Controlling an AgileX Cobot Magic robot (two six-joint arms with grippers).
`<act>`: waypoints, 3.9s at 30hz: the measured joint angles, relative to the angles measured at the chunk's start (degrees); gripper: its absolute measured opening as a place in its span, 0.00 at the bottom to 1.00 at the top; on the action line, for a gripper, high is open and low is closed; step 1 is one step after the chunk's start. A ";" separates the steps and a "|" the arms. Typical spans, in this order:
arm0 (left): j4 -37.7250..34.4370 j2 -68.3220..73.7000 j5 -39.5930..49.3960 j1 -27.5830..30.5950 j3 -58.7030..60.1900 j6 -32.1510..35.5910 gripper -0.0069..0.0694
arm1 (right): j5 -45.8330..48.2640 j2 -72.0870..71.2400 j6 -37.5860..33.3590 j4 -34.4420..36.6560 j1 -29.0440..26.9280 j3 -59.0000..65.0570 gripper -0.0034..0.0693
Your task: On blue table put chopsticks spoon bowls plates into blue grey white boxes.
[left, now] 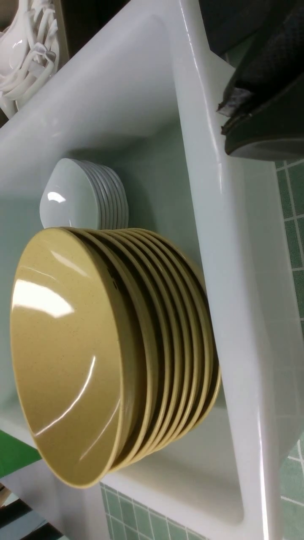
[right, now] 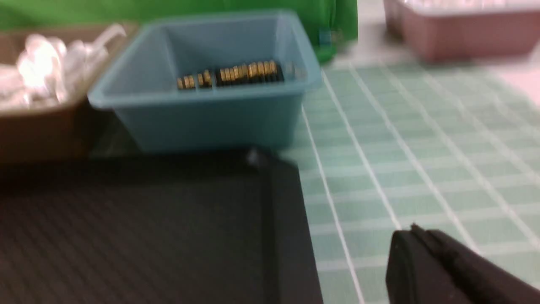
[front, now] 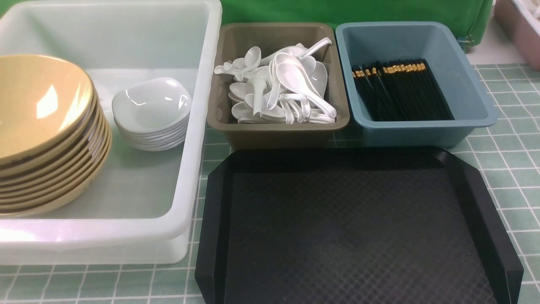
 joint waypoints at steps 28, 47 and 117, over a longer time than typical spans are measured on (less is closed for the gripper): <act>0.00 0.00 0.00 0.00 0.00 0.00 0.09 | 0.77 0.00 -1.32 0.22 2.89 0.05 0.10; -0.26 0.00 -0.09 0.00 0.29 0.00 0.09 | 0.77 0.00 -1.32 0.27 2.89 0.05 0.10; -0.79 -2.69 -34.98 4.19 32.44 -7.67 0.09 | 0.83 -0.05 -1.32 0.38 2.89 0.05 0.12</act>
